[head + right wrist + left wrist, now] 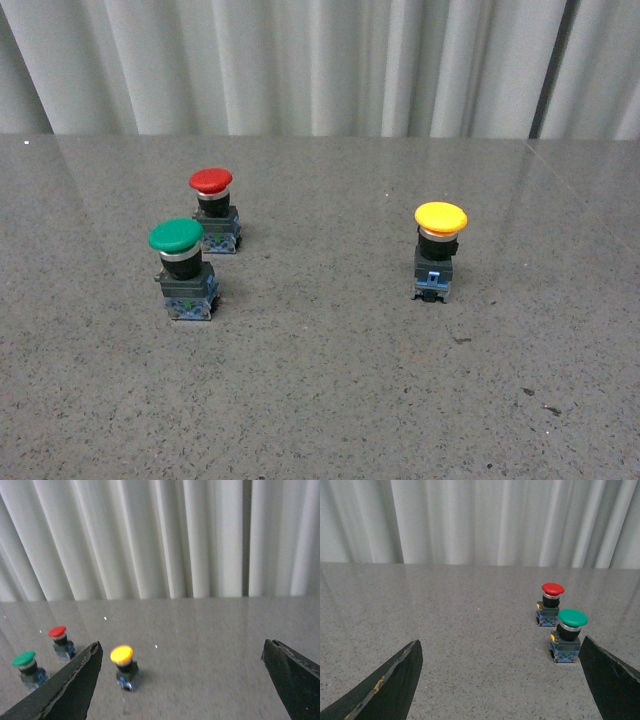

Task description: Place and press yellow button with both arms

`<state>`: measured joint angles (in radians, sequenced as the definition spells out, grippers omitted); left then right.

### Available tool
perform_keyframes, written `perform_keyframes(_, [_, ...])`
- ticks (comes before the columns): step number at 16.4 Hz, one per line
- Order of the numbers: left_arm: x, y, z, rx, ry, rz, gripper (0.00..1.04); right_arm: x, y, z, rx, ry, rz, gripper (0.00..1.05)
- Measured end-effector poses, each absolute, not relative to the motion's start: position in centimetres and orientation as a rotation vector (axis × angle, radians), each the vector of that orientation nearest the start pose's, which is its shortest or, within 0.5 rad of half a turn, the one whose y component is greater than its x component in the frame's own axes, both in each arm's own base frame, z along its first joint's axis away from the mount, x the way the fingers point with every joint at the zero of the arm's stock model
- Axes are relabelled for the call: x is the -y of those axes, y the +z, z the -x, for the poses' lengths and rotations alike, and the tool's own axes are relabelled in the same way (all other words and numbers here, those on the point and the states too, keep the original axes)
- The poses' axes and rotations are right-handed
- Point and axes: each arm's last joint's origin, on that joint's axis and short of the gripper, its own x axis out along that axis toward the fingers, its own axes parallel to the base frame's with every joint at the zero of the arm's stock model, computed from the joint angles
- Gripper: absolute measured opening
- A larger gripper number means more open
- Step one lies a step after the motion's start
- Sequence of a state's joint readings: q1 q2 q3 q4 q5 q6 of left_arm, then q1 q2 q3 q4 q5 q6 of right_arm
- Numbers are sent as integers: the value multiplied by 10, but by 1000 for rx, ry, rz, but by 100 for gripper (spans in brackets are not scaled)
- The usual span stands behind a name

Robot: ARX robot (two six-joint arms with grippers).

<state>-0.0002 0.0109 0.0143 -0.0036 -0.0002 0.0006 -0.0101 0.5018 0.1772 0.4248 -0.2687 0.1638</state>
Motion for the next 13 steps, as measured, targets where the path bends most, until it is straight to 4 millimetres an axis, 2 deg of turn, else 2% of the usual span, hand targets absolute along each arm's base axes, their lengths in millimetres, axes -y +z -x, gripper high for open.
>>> perform_keyframes(2, [0,167,-98,0,0,-1,98,-26,241,-173,99,366,-144,98])
perform_keyframes(5, [0,167,-98,0,0,-1,98,-60,245,-228,4,444,-129,98])
perform_keyframes(7, [0,167,-98,0,0,-1,98,-89,239,-262,-74,487,-100,98])
perform_keyframes(9, [0,167,-98,0,0,-1,98,-114,232,-285,-130,524,-70,98])
perform_keyframes(13, [0,167,-98,0,0,-1,98,-147,214,-308,-232,552,-9,98])
